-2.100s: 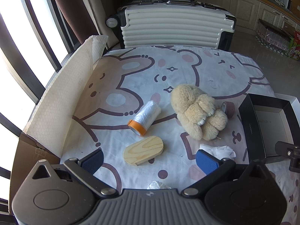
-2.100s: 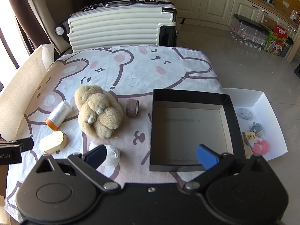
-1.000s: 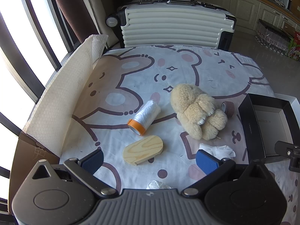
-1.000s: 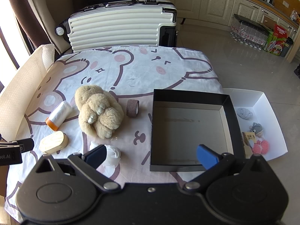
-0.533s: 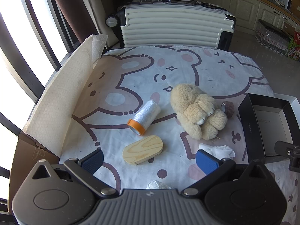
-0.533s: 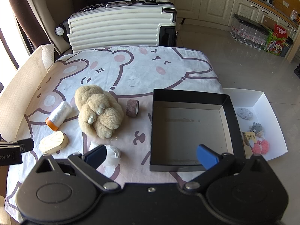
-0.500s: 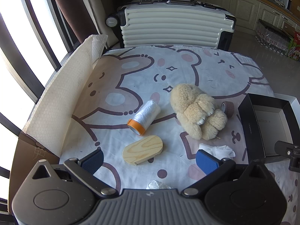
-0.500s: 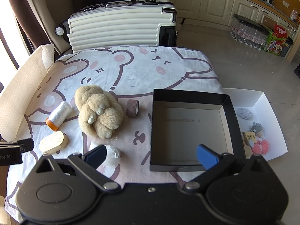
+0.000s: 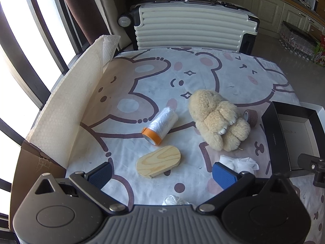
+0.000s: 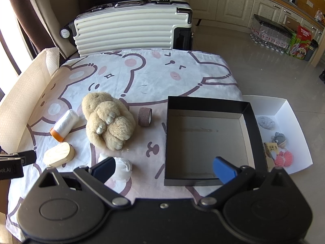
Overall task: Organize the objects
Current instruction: 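Grasp the white yarn ball with the left tool while the right tool grasps the white cloth bundle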
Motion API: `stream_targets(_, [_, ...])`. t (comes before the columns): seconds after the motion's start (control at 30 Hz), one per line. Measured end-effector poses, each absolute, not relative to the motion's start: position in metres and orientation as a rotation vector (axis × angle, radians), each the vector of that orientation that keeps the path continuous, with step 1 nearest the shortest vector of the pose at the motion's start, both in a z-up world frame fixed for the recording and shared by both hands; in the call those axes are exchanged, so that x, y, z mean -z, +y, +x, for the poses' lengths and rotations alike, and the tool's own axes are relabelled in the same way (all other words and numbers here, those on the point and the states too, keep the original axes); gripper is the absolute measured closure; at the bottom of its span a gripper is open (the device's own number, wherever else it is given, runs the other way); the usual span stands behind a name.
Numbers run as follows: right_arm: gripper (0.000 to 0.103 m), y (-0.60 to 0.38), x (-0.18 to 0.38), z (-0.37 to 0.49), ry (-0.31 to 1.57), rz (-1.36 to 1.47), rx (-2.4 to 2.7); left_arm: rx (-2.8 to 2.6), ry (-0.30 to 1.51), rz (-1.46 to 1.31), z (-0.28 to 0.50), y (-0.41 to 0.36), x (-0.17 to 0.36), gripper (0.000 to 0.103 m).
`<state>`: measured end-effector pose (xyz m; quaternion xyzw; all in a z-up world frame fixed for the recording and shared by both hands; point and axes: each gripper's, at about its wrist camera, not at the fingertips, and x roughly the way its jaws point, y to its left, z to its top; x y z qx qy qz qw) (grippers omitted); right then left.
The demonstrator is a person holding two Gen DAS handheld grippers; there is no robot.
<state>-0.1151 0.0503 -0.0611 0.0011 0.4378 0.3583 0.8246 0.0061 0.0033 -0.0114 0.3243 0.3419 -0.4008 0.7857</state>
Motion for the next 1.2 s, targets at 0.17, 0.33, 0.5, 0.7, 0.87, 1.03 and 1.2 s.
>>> stream_targets(0.17, [0.000,0.065,0.059,-0.117,0.929,-0.001,-0.760,0.866,0.759,0.698,0.019,0.006,0.015,0.000])
stream_targets(0.33, [0.000,0.079,0.060,-0.118,0.942,0.006,-0.747,0.853,0.785,0.703,0.033,0.009,0.020,0.000])
stream_targets(0.5, [0.000,0.100,0.063,-0.118,0.953,-0.004,-0.754,0.845,0.814,0.713,0.048,0.011,0.028,0.000])
stream_targets(0.7, [0.000,0.122,0.069,-0.117,0.974,-0.022,-0.759,0.857,0.859,0.731,0.061,0.009,0.041,0.000])
stream_targets(0.87, [0.000,0.135,0.076,-0.114,0.999,-0.025,-0.752,0.894,0.884,0.767,0.061,0.003,0.053,0.000])
stream_targets(1.03, [0.000,0.146,0.083,-0.109,1.023,-0.026,-0.738,0.925,0.897,0.815,0.057,-0.005,0.066,0.000])
stream_targets(1.2, [0.000,0.161,0.088,-0.106,1.042,-0.019,-0.739,0.972,0.911,0.865,0.052,-0.010,0.080,0.000])
